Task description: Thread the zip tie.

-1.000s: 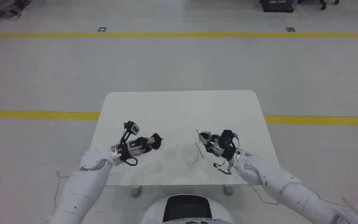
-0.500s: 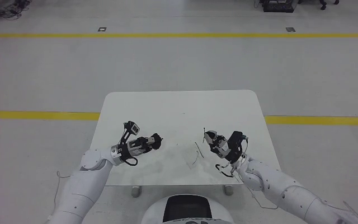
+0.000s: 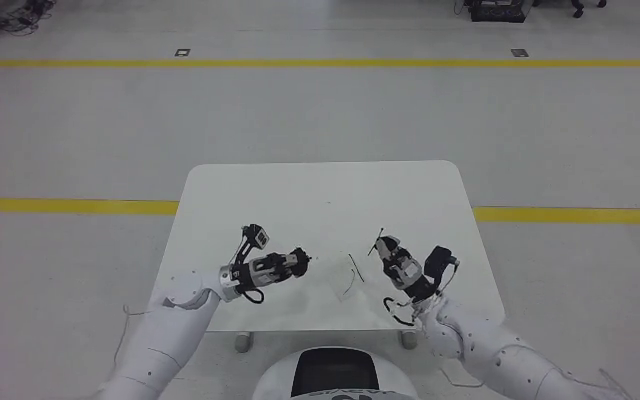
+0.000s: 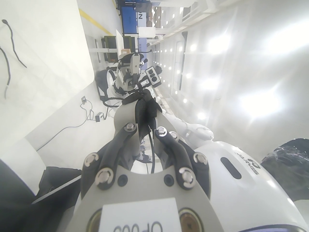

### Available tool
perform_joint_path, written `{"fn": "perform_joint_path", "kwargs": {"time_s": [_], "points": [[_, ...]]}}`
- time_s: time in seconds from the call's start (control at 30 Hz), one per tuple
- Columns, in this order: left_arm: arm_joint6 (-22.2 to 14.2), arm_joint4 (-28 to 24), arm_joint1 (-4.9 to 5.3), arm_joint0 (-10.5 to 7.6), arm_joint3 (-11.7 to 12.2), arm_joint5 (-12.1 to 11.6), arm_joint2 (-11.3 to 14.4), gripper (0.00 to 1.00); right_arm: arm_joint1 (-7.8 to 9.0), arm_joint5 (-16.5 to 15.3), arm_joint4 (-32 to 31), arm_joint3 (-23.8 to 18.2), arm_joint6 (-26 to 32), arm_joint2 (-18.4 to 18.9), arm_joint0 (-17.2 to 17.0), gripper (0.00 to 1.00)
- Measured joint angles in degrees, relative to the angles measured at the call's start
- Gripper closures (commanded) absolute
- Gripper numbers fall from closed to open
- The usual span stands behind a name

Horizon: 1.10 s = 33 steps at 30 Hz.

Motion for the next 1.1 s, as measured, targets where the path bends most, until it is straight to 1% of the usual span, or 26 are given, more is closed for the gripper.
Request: {"fn": "perform_joint_path", "kwargs": {"time_s": [0.13, 0.2, 0.27, 0.33, 0.4, 0.77, 0.83, 0.87, 1.0, 1.1], "points": [[1.31, 0.23, -0.60, -0.96, 0.76, -0.20, 3.17, 1.00, -1.35, 0.00, 1.09, 1.63, -1.98, -1.89, 0.80, 1.00], [2.27, 0.44, -0.92, -1.34, 1.22, -0.44, 4.75, 1.00, -1.99, 0.00, 1.74, 2.38, -1.24, -3.26, 1.63, 1.00], [4.11, 0.53, -1.17, -1.44, 1.05, -0.57, 5.42, 1.00, -2.46, 0.00, 2.73, 2.91, -0.33, -4.15, 2.47, 1.00], [6.25, 2.25, -1.33, -1.20, -0.13, -0.58, 5.60, 1.00, -2.73, 0.00, 3.38, 3.01, -0.15, -4.62, 3.03, 1.00], [7.22, 3.76, -1.37, -0.88, -1.22, -0.57, 5.48, 1.00, -2.73, 0.00, 3.40, 2.99, -0.20, -4.62, 3.04, 1.00], [7.26, 4.08, -1.35, -0.86, -1.34, -0.56, 5.44, 1.00, -2.72, 0.00, 3.36, 2.98, -0.21, -4.59, 3.01, 1.00], [8.40, 4.12, -1.44, -0.54, -1.79, -0.56, 5.83, 1.00, -2.87, 0.01, 3.91, 2.13, -0.15, -4.24, 2.49, 1.00], [9.20, 4.78, -1.48, -0.41, -2.20, -0.56, 5.98, 1.00, -3.00, 0.01, 4.03, 1.71, -0.54, -3.97, 2.09, 1.00], [13.78, 11.83, -2.01, 0.55, -4.16, -0.56, 6.71, 1.00, -3.71, 0.00, 1.57, 1.77, -4.90, -3.19, 0.52, 1.00], [16.37, 16.08, -2.71, 0.71, -3.96, -0.56, 7.30, 1.00, -4.44, 0.00, 0.34, 2.66, -7.38, -3.43, -0.08, 1.00]]}}
